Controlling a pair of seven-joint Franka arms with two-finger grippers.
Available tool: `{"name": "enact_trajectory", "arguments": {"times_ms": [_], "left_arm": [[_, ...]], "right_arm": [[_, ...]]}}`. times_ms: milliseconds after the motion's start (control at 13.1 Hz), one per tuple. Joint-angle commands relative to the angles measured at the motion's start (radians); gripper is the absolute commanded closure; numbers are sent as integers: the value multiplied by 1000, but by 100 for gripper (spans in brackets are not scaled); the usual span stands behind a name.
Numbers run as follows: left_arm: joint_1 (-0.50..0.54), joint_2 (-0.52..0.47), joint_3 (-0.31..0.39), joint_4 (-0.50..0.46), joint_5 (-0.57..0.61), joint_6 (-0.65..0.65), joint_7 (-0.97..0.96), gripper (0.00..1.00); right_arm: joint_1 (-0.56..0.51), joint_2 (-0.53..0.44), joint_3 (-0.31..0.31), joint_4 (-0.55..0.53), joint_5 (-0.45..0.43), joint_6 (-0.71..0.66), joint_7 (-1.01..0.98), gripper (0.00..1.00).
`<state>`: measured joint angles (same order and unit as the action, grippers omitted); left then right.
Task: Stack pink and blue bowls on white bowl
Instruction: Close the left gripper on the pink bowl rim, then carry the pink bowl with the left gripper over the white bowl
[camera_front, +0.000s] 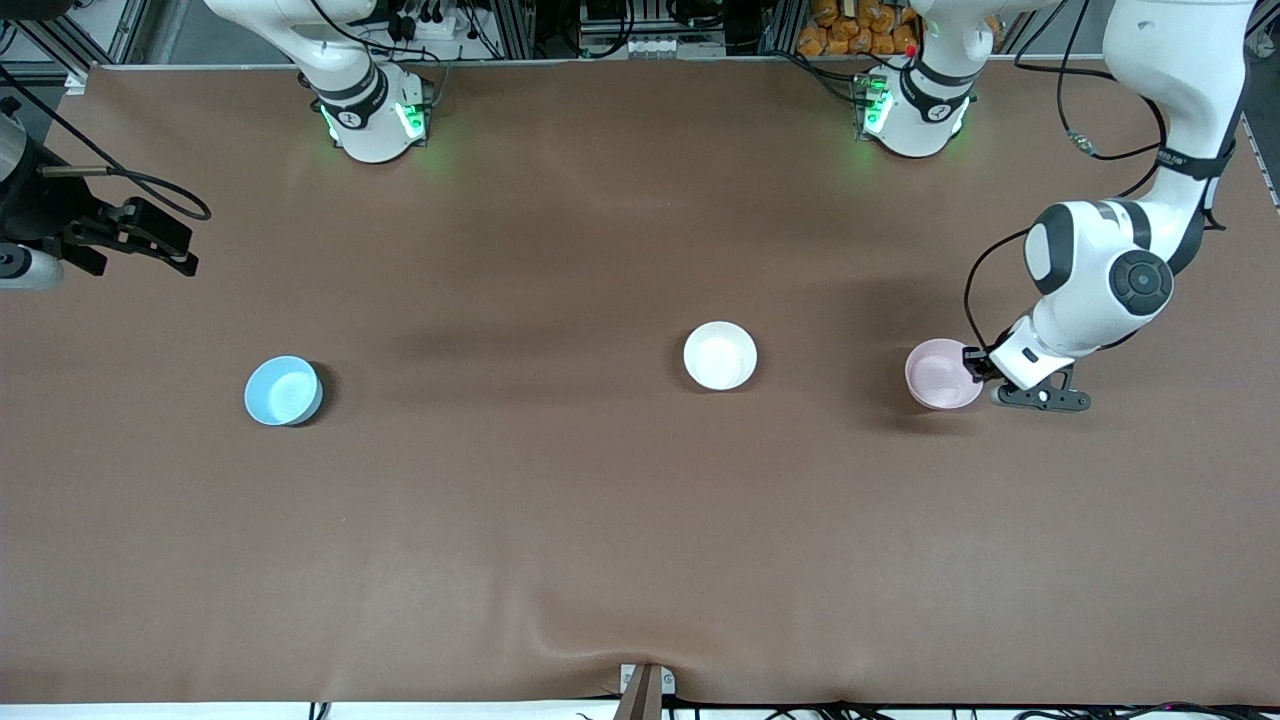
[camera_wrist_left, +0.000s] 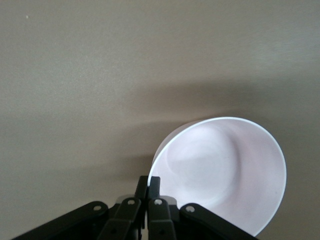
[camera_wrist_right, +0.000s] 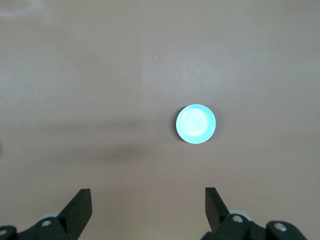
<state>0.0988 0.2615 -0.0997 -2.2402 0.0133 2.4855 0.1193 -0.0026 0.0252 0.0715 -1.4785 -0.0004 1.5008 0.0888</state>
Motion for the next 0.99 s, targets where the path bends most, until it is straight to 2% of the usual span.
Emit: {"name": "enact_trajectory", "arguments": {"times_ms": [0,153,458,763,916], "left_arm": [[12,-83,-43,11,-1,-101,11,100],[12,-108,-89,36,-54,-155,7,100],[6,-113,-176,86,-114,-169,-54,100],[-5,-50,-297,213,-115,-172,-278,100],[-36,-18,-319,278,-115,-172,-350,100]], "right_arm": [[-13,-11,8,-8,11,-1,-12,0],[-14,-11,8,-8,11,-1,-12,0],[-13,-11,8,-8,11,-1,-12,0],[-13,-11,8,-8,11,1,-12,0],[-13,-11,8,-8,11,1,-12,0]]}}
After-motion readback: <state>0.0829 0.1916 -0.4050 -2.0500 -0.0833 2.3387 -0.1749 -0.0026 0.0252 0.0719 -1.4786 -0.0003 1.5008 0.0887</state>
